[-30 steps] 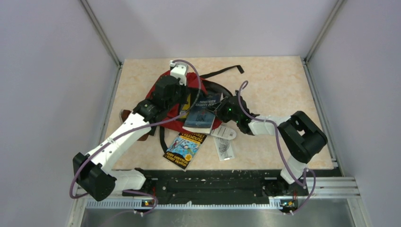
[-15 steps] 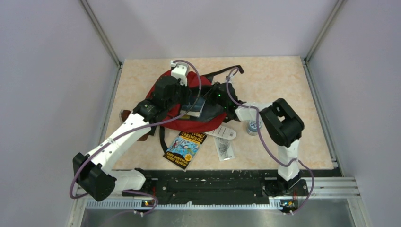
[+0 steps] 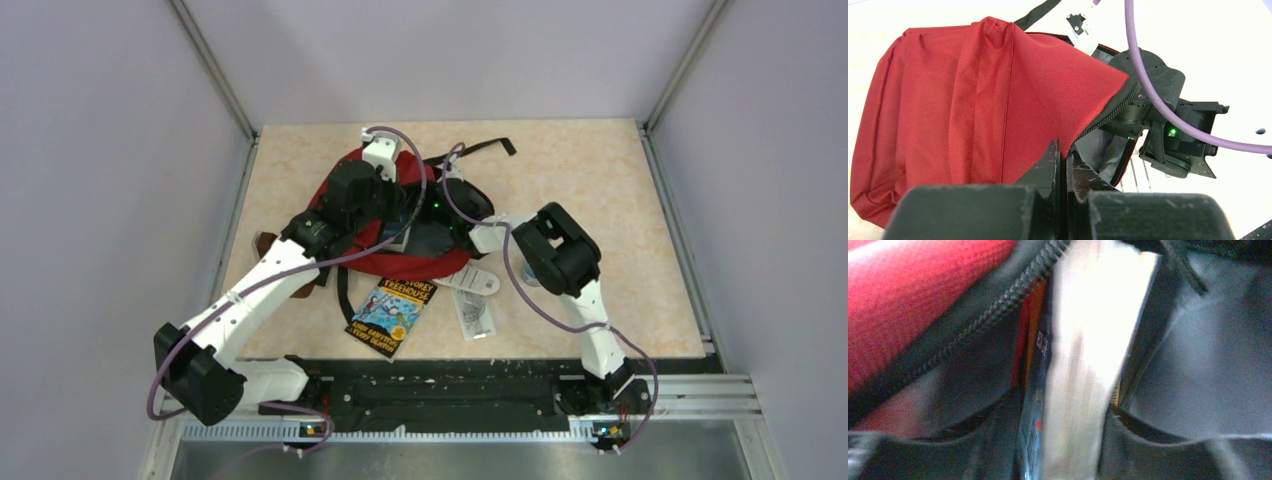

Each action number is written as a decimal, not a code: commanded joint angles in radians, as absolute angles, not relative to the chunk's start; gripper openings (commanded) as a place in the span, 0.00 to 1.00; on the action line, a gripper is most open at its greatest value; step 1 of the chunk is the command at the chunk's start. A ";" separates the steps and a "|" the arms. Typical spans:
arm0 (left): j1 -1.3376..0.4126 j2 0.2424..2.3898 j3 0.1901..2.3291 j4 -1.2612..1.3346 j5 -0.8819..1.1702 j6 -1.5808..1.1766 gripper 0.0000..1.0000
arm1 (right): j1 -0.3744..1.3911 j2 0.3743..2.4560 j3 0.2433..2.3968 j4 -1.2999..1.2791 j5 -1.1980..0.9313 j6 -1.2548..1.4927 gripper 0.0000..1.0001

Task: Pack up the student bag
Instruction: Place the book in the student bag.

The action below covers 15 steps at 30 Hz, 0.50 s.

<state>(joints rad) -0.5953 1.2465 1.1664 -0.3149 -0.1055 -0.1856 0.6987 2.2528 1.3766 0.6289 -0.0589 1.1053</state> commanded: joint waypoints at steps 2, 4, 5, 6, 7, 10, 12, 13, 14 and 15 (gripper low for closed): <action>-0.596 1.234 1.178 -0.253 -0.084 -0.203 0.00 | 0.705 2.201 1.366 0.775 -0.053 1.010 0.69; -0.595 1.234 1.179 -0.253 -0.084 -0.203 0.00 | 0.706 2.177 1.331 0.771 -0.046 0.991 0.79; -0.596 1.236 1.179 -0.254 -0.085 -0.203 0.00 | 0.706 2.163 1.313 0.763 -0.035 0.983 0.83; -0.596 1.236 1.179 -0.255 -0.085 -0.203 0.00 | 0.706 2.146 1.297 0.746 -0.019 0.975 0.84; -0.596 1.234 1.181 -0.256 -0.087 -0.202 0.00 | 0.706 2.130 1.279 0.722 -0.005 0.968 0.85; -0.595 1.233 1.182 -0.259 -0.087 -0.202 0.00 | 0.709 2.070 1.219 0.640 0.091 0.953 0.85; -0.596 1.232 1.183 -0.259 -0.087 -0.202 0.00 | 0.714 2.037 1.172 0.630 0.142 0.932 0.85; -0.595 1.231 1.183 -0.259 -0.086 -0.203 0.00 | 0.715 2.027 1.156 0.620 0.160 0.918 0.85; -0.595 1.232 1.182 -0.259 -0.085 -0.204 0.00 | 0.719 2.016 1.147 0.606 0.179 0.907 0.85; -0.595 1.232 1.183 -0.259 -0.084 -0.204 0.00 | 0.721 2.008 1.138 0.595 0.193 0.898 0.84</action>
